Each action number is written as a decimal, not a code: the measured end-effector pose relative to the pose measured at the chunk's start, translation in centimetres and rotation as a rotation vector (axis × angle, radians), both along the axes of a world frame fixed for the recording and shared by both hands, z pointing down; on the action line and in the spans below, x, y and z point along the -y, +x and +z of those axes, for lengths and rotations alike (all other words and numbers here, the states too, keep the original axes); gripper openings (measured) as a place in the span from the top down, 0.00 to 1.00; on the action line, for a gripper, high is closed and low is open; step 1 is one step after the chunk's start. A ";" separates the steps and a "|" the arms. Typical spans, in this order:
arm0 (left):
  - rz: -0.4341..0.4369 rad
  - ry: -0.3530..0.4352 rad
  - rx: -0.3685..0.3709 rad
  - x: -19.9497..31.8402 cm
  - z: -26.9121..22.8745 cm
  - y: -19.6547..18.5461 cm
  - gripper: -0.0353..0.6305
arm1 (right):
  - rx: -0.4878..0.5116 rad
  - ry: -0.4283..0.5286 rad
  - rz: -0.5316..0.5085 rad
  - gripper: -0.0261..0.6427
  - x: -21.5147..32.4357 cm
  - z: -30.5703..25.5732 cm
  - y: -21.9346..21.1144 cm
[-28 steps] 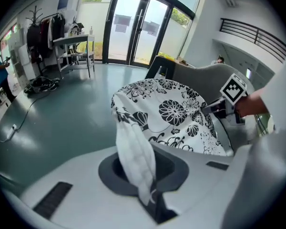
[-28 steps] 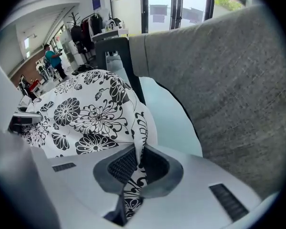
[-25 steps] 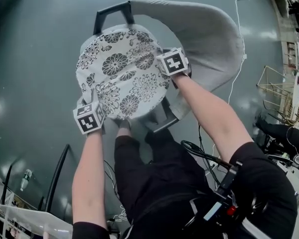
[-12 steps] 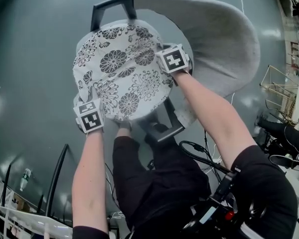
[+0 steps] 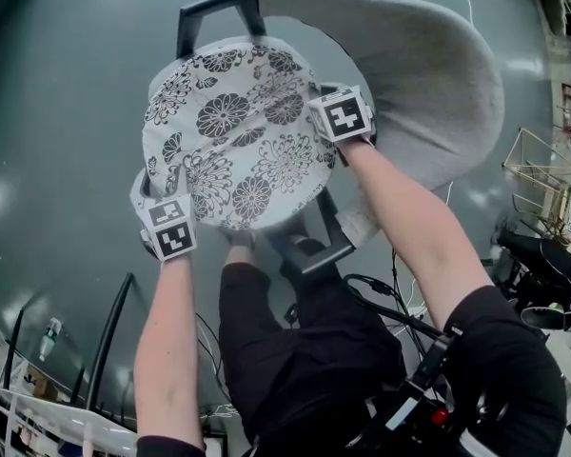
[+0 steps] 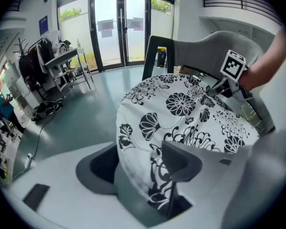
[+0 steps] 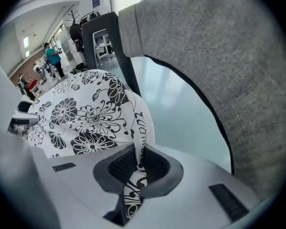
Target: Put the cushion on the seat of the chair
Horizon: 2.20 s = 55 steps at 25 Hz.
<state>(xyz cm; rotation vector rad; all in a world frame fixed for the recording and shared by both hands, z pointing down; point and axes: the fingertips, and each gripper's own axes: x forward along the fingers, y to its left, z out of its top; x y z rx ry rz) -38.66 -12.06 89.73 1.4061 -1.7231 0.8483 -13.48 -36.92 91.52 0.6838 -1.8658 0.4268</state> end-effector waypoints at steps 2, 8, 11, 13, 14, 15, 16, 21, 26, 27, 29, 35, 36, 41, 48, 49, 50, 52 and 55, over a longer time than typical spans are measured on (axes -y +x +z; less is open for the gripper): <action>0.026 0.014 0.005 0.2 -0.5 0.1 0.54 | -0.011 0.004 0.048 0.92 0.1 0.1 0.6; 0.024 0.031 -0.010 -1.1 -1.8 0.7 0.54 | -0.050 -0.018 0.039 0.88 -0.7 1.7 1.1; 0.001 0.064 -0.016 -1.6 -3.1 0.8 0.54 | -0.042 0.023 0.066 0.71 0.1 0.6 2.1; -0.011 0.080 -0.022 -2.1 -4.0 0.8 0.54 | -0.009 0.017 0.083 0.63 0.0 -0.5 2.0; -0.021 0.086 -0.026 -2.3 -4.5 0.9 0.54 | 0.010 0.013 0.077 0.61 -0.2 -1.2 1.7; -0.032 0.093 -0.031 -2.6 -5.1 1.0 0.54 | 0.029 0.011 0.063 0.61 -0.5 -2.0 1.3; -0.041 0.102 -0.039 -2.7 -5.8 1.2 0.54 | 0.050 0.012 0.048 0.61 -0.8 -2.9 0.8; -0.088 0.199 -0.059 -2.9 -11.2 1.8 0.54 | 0.153 -0.009 0.049 0.62 -2.9 -7.7 -0.3; -0.121 0.352 -0.098 -2.1 -17.7 2.5 0.59 | 0.280 -0.030 0.042 0.71 -4.8 -13.2 -0.8; -0.114 0.384 -0.112 -1.8 -19.1 2.8 0.65 | 0.292 -0.026 0.034 0.75 -5.1 -14.4 -0.8; -0.099 0.440 -0.117 -1.1 -21.7 3.0 0.69 | 0.324 -0.014 0.031 0.81 -5.5 -16.9 -0.8; -0.036 0.630 -0.159 0.0 -31.1 4.9 0.93 | 0.478 0.009 0.051 0.89 -6.5 -25.6 -1.5; -0.021 0.663 -0.172 0.2 -32.6 5.4 0.93 | 0.498 0.017 0.044 0.90 -6.6 -27.0 -1.6; 0.053 0.789 -0.220 0.4 -39.3 7.3 0.93 | 0.601 0.053 0.056 0.92 -7.0 -33.8 -1.7; 0.161 0.877 -0.282 -1.3 -47.3 8.9 0.94 | 0.712 0.124 0.057 0.93 -9.9 -43.5 -1.0; 0.173 0.888 -0.285 -1.3 -48.2 9.1 0.93 | 0.722 0.140 0.057 0.93 -10.0 -44.6 -0.9; 0.182 0.900 -0.288 -1.3 -49.1 9.3 0.93 | 0.733 0.155 0.057 0.93 -10.1 -45.6 -0.8; 0.190 0.923 -0.274 -1.3 -50.9 9.6 0.93 | 0.756 0.178 0.058 0.93 -10.5 -47.5 -0.6; 0.191 0.958 -0.206 -1.4 -53.6 10.0 0.93 | 0.787 0.208 0.030 0.94 -11.2 -50.3 -0.4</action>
